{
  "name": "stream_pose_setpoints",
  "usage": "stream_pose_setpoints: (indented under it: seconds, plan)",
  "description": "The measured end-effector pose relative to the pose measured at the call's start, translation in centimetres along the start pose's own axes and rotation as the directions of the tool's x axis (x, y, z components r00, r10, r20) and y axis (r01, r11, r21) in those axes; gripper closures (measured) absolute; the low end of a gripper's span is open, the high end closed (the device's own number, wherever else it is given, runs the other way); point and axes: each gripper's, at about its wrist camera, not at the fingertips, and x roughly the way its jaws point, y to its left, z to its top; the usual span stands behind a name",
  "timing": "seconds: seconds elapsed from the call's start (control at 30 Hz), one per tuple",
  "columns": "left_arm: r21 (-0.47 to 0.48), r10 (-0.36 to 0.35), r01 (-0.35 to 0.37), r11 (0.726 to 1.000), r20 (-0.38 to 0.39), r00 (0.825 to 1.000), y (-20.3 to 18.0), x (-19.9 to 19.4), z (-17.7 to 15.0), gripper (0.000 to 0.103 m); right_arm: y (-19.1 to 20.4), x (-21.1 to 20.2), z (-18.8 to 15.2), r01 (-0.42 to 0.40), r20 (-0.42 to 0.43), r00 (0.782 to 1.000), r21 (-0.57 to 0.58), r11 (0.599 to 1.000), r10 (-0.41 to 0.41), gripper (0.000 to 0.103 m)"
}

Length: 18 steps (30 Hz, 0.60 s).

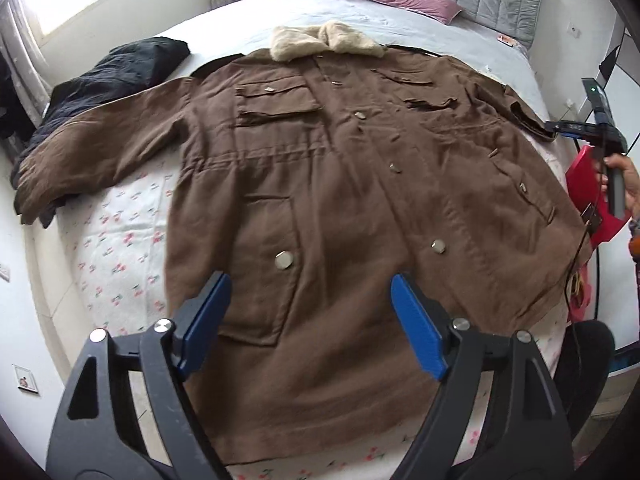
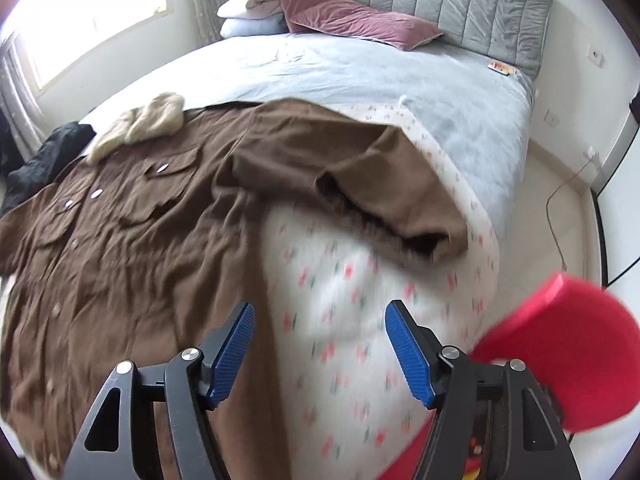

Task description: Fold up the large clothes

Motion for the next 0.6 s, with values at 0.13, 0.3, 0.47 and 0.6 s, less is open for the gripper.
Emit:
stream_pose_setpoints:
  seconds: [0.13, 0.3, 0.47, 0.6]
  plan:
    - [0.043, -0.01, 0.011, 0.999, -0.019, 1.0, -3.6, 2.7, 3.5, 0.021, -1.1, 4.1, 4.8, -0.026, 0.033, 0.999, 0.093, 0.995, 0.023, 0.034]
    - [0.095, -0.038, 0.042, 0.995, -0.045, 0.998, -6.3, 6.9, 7.3, 0.021, -3.3, 9.9, 7.2, -0.024, -0.023, 0.999, 0.184, 0.983, 0.029, 0.044]
    - [0.123, -0.066, 0.075, 0.99, -0.076, 0.995, -8.1, 9.5, 9.5, 0.021, -6.6, 10.1, 9.1, 0.316, -0.073, 0.947, 0.051, 0.947, -0.312, 0.098]
    - [0.122, -0.086, 0.096, 0.988, -0.084, 0.993, -8.7, 10.5, 9.8, 0.021, -12.3, 8.0, 12.2, 0.612, -0.008, 0.789, 0.089, 0.786, -0.614, 0.098]
